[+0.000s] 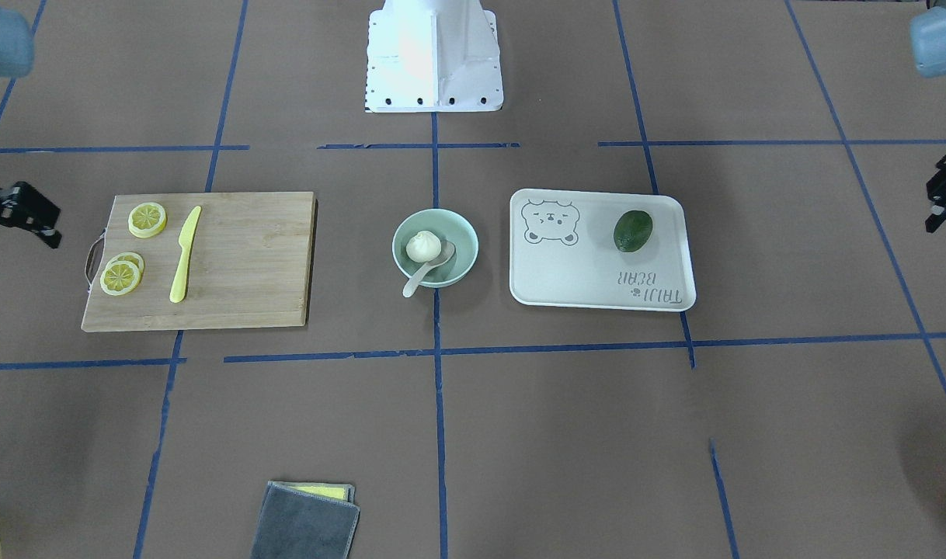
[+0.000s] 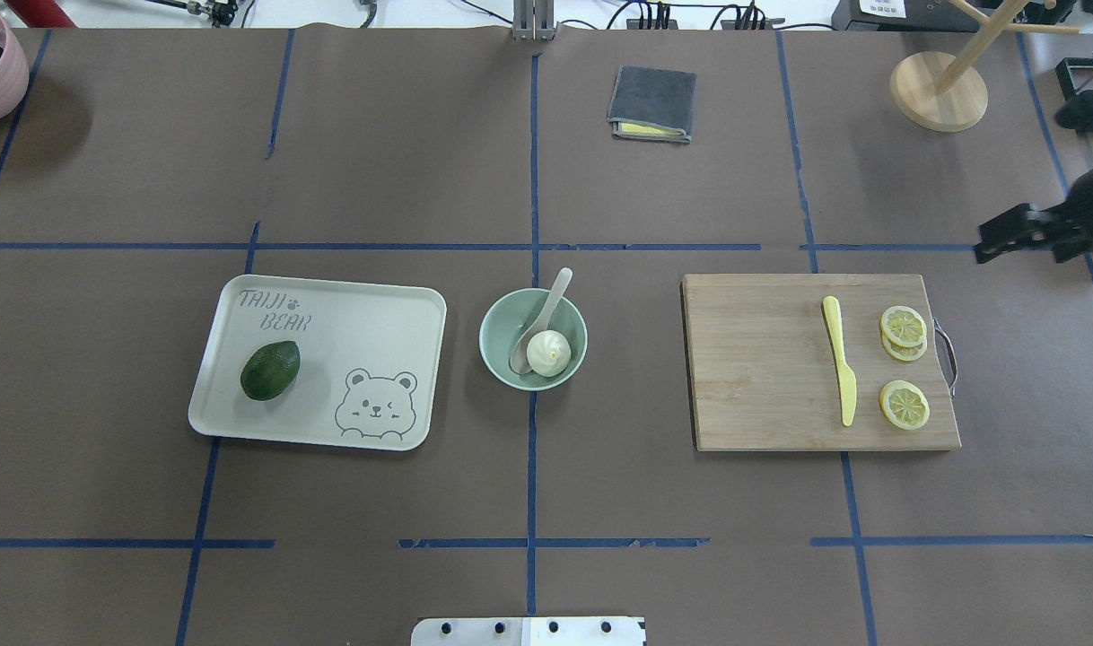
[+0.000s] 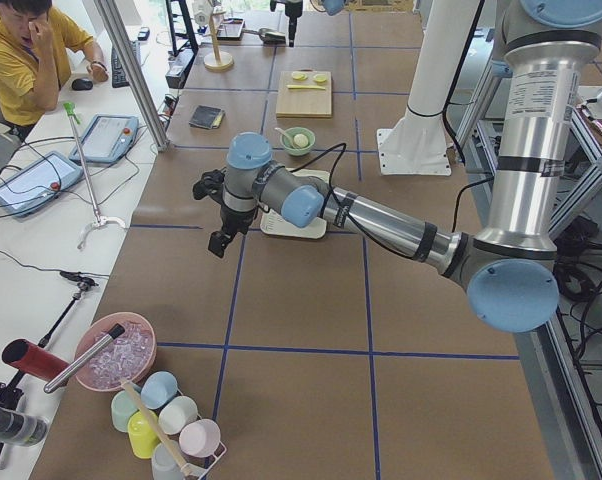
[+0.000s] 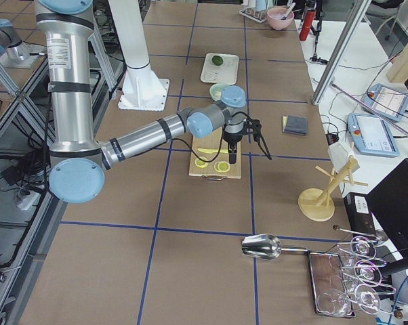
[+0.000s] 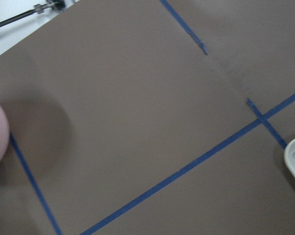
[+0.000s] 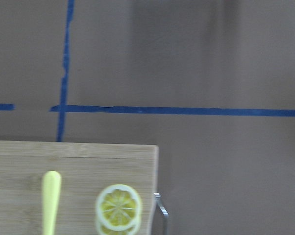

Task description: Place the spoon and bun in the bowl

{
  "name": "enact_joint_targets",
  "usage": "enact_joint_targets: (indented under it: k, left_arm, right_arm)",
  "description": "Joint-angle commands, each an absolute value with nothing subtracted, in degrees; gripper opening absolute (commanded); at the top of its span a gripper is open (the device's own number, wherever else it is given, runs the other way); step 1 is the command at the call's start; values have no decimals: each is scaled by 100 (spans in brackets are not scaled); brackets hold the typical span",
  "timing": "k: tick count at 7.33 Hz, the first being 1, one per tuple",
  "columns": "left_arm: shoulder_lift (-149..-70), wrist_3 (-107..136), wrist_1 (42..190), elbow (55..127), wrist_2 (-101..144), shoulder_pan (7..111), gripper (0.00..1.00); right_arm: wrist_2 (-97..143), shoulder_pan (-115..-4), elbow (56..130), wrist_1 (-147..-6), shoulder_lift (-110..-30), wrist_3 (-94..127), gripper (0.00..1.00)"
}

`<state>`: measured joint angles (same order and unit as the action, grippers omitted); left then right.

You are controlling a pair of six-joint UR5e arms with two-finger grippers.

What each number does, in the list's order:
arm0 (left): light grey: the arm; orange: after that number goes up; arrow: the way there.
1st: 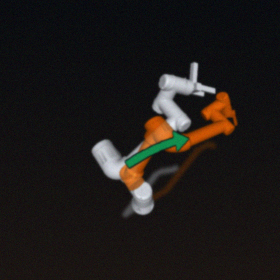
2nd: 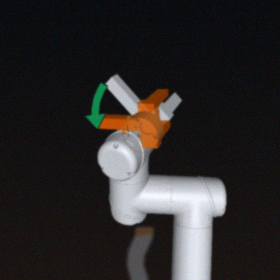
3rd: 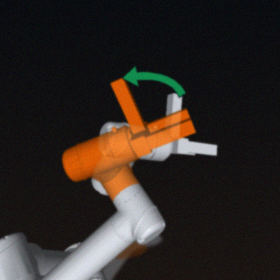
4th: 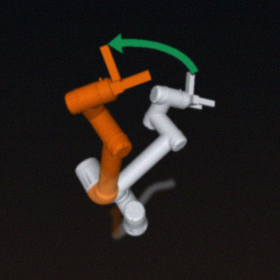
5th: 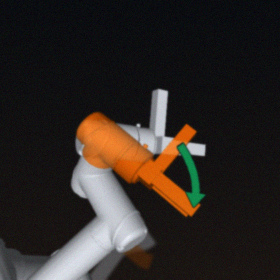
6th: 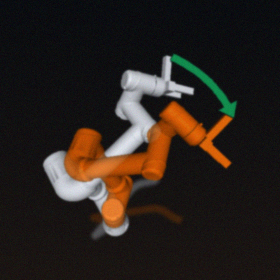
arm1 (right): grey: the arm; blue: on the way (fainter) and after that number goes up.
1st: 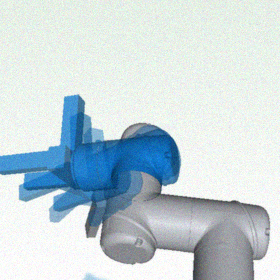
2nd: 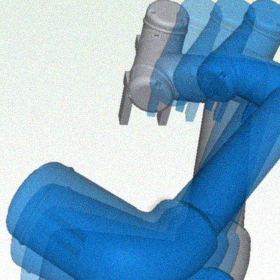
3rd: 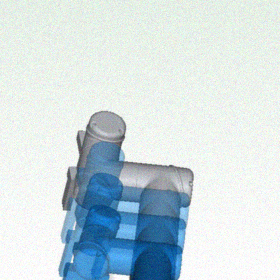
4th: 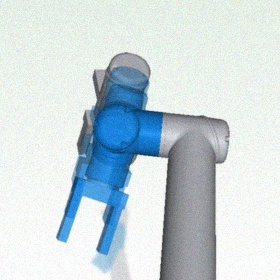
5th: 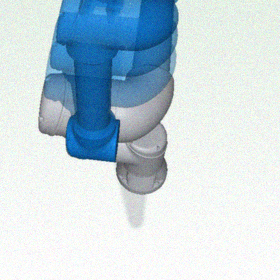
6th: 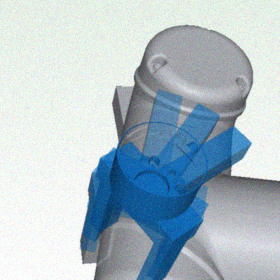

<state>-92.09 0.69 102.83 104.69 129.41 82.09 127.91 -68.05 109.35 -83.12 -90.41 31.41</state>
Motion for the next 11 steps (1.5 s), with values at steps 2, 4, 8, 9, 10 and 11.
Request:
enact_joint_targets:
  k: [2, 4, 8, 9, 10, 11]
  left_arm:
    - [-8522, 70, 10196, 10168, 13743, 9817, 100]
    - [-7860, -35, 10431, 10064, 13852, 9756, 100]
    - [-7928, -167, 9795, 10142, 13693, 8585, 100]
    - [-7945, -167, 9774, 10073, 13632, 8265, 100]
    - [-7884, -176, 9739, 10124, 13614, 8279, 100]
    - [-7919, -176, 9373, 10169, 13606, 8271, 100]
  right_arm:
    - [13261, -8451, 10494, -8611, -9587, 638, 100]
    - [13403, -8578, 10485, -8884, -9729, 106, 100]
    - [13656, -8578, 10572, -8877, -9764, 185, 100]
    - [13649, -8578, 10538, -8860, -9773, 176, 100]
    - [13667, -8578, 10547, -8868, -9782, 176, 100]
    - [13658, -8578, 10529, -8877, -9774, 184, 100]
